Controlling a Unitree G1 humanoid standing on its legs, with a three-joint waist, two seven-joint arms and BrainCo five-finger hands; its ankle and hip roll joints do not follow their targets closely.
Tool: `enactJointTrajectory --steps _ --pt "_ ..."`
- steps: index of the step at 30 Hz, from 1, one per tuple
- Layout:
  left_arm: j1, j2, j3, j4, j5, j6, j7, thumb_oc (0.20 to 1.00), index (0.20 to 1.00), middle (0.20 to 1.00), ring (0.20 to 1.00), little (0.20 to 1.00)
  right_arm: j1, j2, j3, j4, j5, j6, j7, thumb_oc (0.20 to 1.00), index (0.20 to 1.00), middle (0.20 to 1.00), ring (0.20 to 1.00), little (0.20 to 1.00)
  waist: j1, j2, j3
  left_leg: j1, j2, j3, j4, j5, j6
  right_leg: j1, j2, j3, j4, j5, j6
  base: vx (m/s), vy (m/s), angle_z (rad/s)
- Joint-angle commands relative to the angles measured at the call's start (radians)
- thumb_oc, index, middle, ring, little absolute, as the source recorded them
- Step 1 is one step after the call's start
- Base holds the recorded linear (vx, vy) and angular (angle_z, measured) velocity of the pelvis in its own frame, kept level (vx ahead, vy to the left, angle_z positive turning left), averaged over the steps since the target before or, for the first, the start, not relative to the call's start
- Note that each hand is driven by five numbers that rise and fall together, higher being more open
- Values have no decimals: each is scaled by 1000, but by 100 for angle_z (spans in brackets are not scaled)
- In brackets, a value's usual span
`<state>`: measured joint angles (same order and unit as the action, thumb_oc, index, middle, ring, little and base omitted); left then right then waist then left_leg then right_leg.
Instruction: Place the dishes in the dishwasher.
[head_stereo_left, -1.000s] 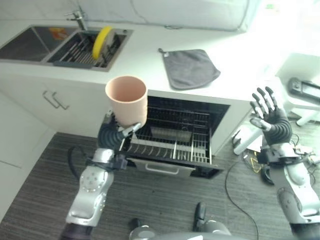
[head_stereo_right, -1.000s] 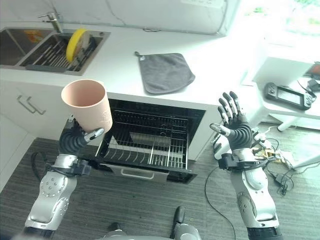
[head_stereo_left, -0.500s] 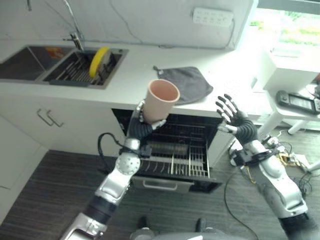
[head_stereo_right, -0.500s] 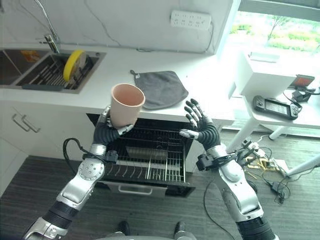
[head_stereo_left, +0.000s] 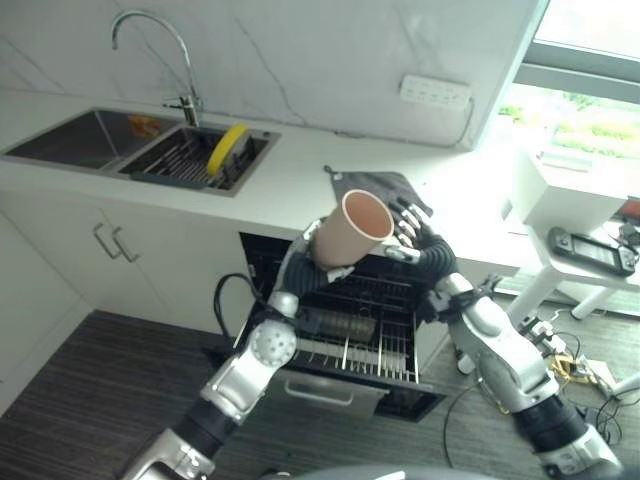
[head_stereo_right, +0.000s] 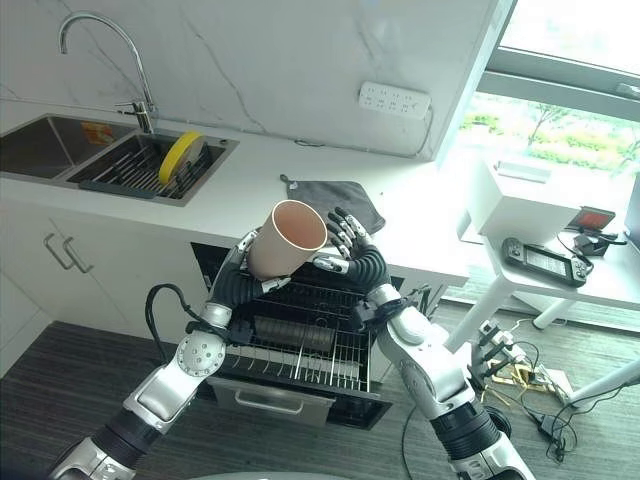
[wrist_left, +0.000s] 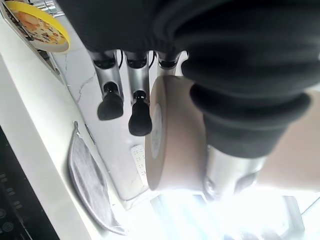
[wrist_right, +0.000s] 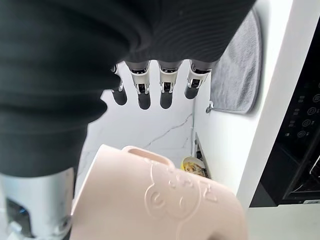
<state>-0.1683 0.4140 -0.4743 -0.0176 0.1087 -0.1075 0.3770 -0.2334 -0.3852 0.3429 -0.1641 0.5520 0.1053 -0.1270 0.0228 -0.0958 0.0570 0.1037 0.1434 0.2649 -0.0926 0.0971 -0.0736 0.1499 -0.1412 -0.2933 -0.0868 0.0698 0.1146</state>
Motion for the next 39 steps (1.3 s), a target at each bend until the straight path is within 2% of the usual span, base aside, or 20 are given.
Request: enactJointTrajectory --steps 1,8,11,19,22,25,27,33,39 --pt "-94 16 -20 -28 62 -61 -33 200 200 200 200 200 -122 32 -31 20 -6 -29 -37 1000 1000 1000 1000 1000 30 2 10 50 82 -7 5 -164 -17 25 -31 -18 0 -93 49 11 1 10" --pt "-122 22 -69 -51 51 -44 -65 200 200 200 200 200 -176 63 18 44 -57 1 -61 1000 1000 1000 1000 1000 33 15 4 55 79 -14 5 -168 -21 25 -38 -26 0 -93 49 4 12 3" --pt "-118 16 -83 -52 38 -38 -75 200 200 200 200 200 -185 81 24 51 -65 -9 -102 1000 1000 1000 1000 1000 32 20 -1 64 75 -16 5 -174 -20 24 -40 -26 0 -92 48 0 0 0" --pt "-117 6 -80 -39 -44 7 -75 200 200 200 200 200 -212 95 53 9 -128 12 -54 1000 1000 1000 1000 1000 25 33 -1 68 68 0 5 -175 -20 18 -40 -37 0 -88 44 -33 29 0" --pt "-120 0 -66 -20 -69 16 -64 200 200 200 200 200 -207 84 61 -20 -103 18 -18 1000 1000 1000 1000 1000 23 34 -2 72 63 1 5 -177 -19 21 -37 -41 0 -89 42 0 0 0" --pt "-115 0 -49 0 -105 20 -51 200 200 200 200 200 -201 73 45 -51 -17 13 0 1000 1000 1000 1000 1000 18 36 -4 75 62 2 5 -176 -19 23 -32 -39 0 -90 38 -29 40 -1" --pt "-99 -7 -36 34 -98 -17 -59 200 200 200 200 200 -181 71 6 -75 150 -28 69 1000 1000 1000 1000 1000 21 36 -5 76 60 -5 5 -176 -21 30 -29 -47 0 -93 35 -30 33 2" --pt "-74 -16 -33 45 -135 -28 -68 200 200 200 200 200 -180 57 -30 -87 191 -83 123 1000 1000 1000 1000 1000 25 36 -7 78 57 -13 5 -178 -20 38 -34 -51 0 -93 38 -2 4 1" --pt "-65 -26 -20 46 -137 -42 -58 200 200 200 200 200 -143 65 -41 -96 196 -92 134 1000 1000 1000 1000 1000 22 37 -6 80 53 -16 5 -181 -15 41 -36 -52 0 -93 38 0 0 0"
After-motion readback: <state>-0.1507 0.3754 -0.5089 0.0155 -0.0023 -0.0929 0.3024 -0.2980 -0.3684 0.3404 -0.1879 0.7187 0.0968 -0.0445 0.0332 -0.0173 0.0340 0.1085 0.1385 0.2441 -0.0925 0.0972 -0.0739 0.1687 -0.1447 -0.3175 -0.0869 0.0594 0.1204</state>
